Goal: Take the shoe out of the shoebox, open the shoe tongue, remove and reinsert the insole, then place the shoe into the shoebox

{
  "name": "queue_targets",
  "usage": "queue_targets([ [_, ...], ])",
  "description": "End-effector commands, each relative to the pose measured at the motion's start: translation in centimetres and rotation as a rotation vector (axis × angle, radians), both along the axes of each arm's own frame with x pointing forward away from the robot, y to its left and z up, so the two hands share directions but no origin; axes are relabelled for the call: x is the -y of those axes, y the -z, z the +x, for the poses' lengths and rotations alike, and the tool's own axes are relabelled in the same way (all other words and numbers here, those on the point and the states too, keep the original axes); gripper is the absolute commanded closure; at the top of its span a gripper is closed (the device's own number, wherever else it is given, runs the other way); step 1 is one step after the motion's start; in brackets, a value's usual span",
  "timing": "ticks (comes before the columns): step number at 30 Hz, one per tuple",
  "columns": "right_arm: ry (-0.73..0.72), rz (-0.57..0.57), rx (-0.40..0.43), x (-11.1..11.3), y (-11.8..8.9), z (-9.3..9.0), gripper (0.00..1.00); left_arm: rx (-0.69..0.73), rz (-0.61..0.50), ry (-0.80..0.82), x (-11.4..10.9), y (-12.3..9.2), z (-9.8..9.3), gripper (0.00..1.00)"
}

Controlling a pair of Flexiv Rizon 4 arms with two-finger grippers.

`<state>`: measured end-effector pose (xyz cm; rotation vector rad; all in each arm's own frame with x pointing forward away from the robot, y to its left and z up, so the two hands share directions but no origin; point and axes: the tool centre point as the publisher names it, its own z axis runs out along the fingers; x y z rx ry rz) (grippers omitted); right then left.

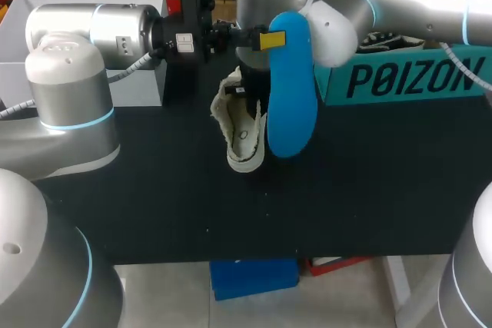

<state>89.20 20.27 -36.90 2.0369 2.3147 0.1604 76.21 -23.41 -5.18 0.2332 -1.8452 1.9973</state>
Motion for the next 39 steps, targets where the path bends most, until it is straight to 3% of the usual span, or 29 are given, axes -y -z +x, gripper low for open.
queue_targets([
  [1,0.000,-0.011,-0.009,-0.4,1.3,-0.2,1.00,0.001,-0.001,-0.007,0.1,0.1,-0.1,1.00],
  [12,0.054,-0.025,-0.030,0.1,3.9,-1.0,1.00,0.001,-0.001,-0.007,0.1,0.1,-0.1,1.00],
  [13,0.055,-0.029,-0.030,0.2,4.0,-1.0,0.82,0.001,-0.001,-0.007,0.1,0.1,-0.1,1.00],
  [14,0.055,-0.031,-0.032,0.2,4.2,-1.1,0.44,0.001,-0.001,-0.007,0.1,0.1,-0.1,1.00],
  [15,0.057,-0.030,-0.035,0.3,4.3,-1.2,0.00,0.001,-0.001,-0.007,0.1,0.1,-0.1,1.00],
  [29,0.038,-0.082,-0.039,1.6,4.1,-2.3,0.00,0.001,-0.001,-0.007,0.1,0.1,-0.1,1.00],
  [39,0.009,-0.144,-0.018,2.3,1.4,-2.7,0.00,0.001,-0.001,-0.007,0.1,0.1,-0.1,1.00],
])
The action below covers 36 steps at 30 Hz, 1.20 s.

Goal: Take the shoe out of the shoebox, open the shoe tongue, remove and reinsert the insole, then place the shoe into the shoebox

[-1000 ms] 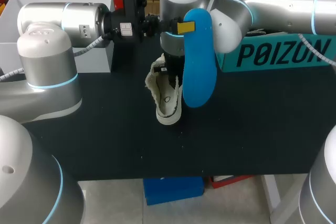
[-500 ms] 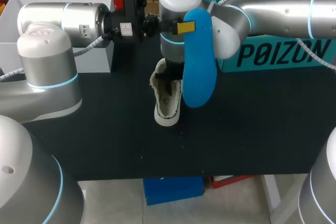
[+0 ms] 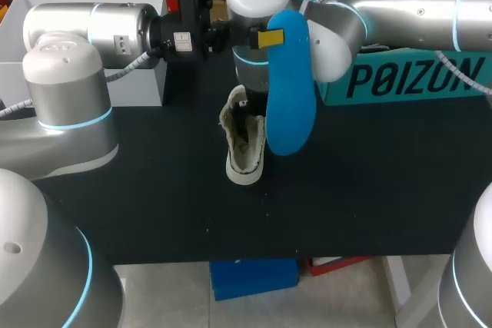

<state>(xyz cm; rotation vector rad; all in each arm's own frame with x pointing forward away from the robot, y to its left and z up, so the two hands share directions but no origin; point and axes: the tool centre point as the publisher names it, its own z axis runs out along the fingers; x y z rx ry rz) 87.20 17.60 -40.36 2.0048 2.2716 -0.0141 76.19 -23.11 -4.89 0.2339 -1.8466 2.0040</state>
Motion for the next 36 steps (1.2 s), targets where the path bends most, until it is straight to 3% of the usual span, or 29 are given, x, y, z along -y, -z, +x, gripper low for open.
queue_targets([
  [1,-0.002,-0.023,0.014,-0.2,-2.4,-0.8,0.00,-0.003,0.001,-0.002,0.4,0.4,-0.1,1.00],
  [12,0.021,0.051,0.076,2.5,-5.5,-2.1,0.00,-0.003,0.001,-0.002,0.4,0.4,-0.1,1.00],
  [23,0.057,0.155,0.078,5.0,-4.2,-2.0,0.00,-0.003,0.001,-0.002,0.4,0.4,-0.1,1.00],
  [36,0.071,0.385,0.163,7.8,-5.5,-1.9,0.00,-0.003,0.001,-0.002,0.4,0.4,-0.1,1.00],
])
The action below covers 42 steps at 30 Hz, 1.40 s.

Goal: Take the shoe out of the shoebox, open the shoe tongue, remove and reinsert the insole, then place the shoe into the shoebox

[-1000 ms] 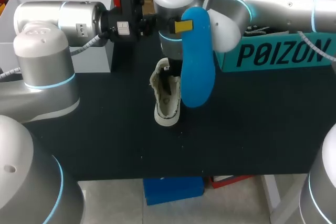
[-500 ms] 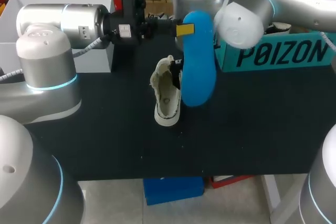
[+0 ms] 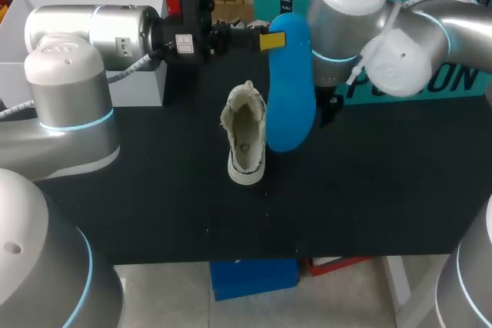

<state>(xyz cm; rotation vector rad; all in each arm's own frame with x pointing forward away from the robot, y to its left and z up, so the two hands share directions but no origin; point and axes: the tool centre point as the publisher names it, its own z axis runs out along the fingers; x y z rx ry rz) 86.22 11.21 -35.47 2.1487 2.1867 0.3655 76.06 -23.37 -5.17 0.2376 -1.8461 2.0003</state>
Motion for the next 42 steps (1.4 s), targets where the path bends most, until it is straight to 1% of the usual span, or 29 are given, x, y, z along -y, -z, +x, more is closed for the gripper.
queue_targets([
  [1,-0.026,0.171,0.055,1.5,-0.8,-0.9,0.00,0.001,-0.001,-0.002,0.2,0.1,0.0,1.00],
  [4,-0.031,0.207,0.072,1.7,-1.2,-0.8,0.00,0.001,-0.001,-0.002,0.2,0.1,0.0,1.00],
  [7,-0.048,0.267,0.104,1.7,-1.8,-0.6,0.00,0.001,-0.001,-0.002,0.2,0.1,0.0,1.00],
  [8,-0.064,0.297,0.122,1.6,-2.0,-0.4,0.00,0.001,-0.001,-0.002,0.2,0.1,0.0,1.00],
  [10,-0.084,0.312,0.139,1.5,-2.3,-0.2,0.00,0.001,-0.001,-0.002,0.2,0.1,0.0,1.00],
  [11,-0.119,0.351,0.159,1.3,-2.6,0.0,0.00,0.001,-0.001,-0.002,0.2,0.1,0.0,1.00],
  [15,-0.161,0.389,0.167,0.9,-3.0,0.4,0.00,0.001,-0.001,-0.002,0.2,0.1,0.0,1.00],
  [16,-0.169,0.414,0.178,0.7,-3.2,0.5,0.00,0.001,-0.001,-0.002,0.2,0.1,0.0,1.00],
  [19,-0.208,0.400,0.176,0.2,-3.7,0.8,0.00,0.001,-0.001,-0.002,0.2,0.1,0.0,1.00],
  [20,-0.251,0.359,0.172,-0.2,-4.2,0.9,0.00,0.001,-0.001,-0.002,0.2,0.1,0.0,1.00],
  [21,-0.302,0.289,0.164,-0.5,-4.8,0.8,0.00,0.001,-0.001,-0.002,0.2,0.1,0.0,1.00],
  [39,-0.302,0.289,0.164,-0.5,-4.8,0.8,0.00,0.001,-0.001,-0.002,0.2,0.1,0.0,1.00],
  [40,-0.276,0.346,0.170,-0.3,-4.7,0.6,0.00,0.001,-0.001,-0.002,0.2,0.1,0.0,1.00],
  [42,-0.249,0.403,0.187,0.1,-4.8,0.7,0.00,0.001,-0.001,-0.002,0.2,0.1,0.0,1.00],
])
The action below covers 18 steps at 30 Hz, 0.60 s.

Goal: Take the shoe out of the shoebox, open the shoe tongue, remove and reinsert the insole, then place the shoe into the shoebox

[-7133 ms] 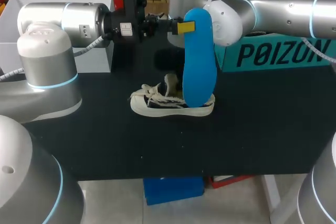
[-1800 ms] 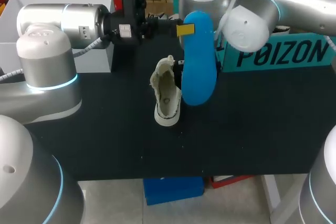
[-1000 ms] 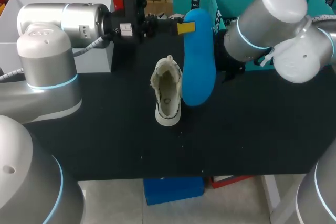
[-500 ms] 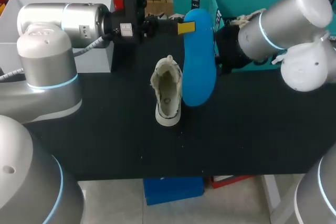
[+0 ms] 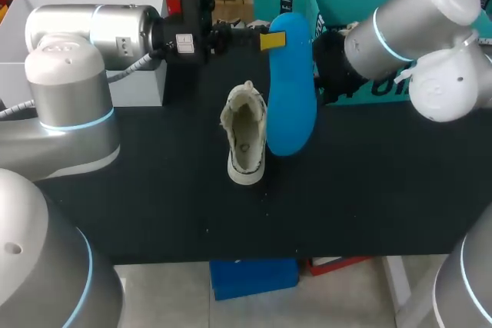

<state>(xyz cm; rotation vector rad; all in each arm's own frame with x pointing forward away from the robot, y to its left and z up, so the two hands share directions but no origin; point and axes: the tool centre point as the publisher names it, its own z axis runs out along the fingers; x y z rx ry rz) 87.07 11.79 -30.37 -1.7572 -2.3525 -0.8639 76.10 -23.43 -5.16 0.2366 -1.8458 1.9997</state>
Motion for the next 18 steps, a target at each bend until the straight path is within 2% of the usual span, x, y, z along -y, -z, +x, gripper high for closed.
queue_targets([
  [1,0.040,0.139,0.002,0.8,0.2,-0.2,0.00,0.001,-0.001,-0.003,0.1,0.1,0.0,1.00],
  [11,0.071,0.395,0.032,1.6,-2.4,0.1,0.00,0.001,-0.001,-0.003,0.1,0.1,0.0,1.00],
  [18,0.070,0.534,0.039,1.5,-3.0,0.5,0.00,0.001,-0.001,-0.003,0.1,0.1,0.0,1.00],
])
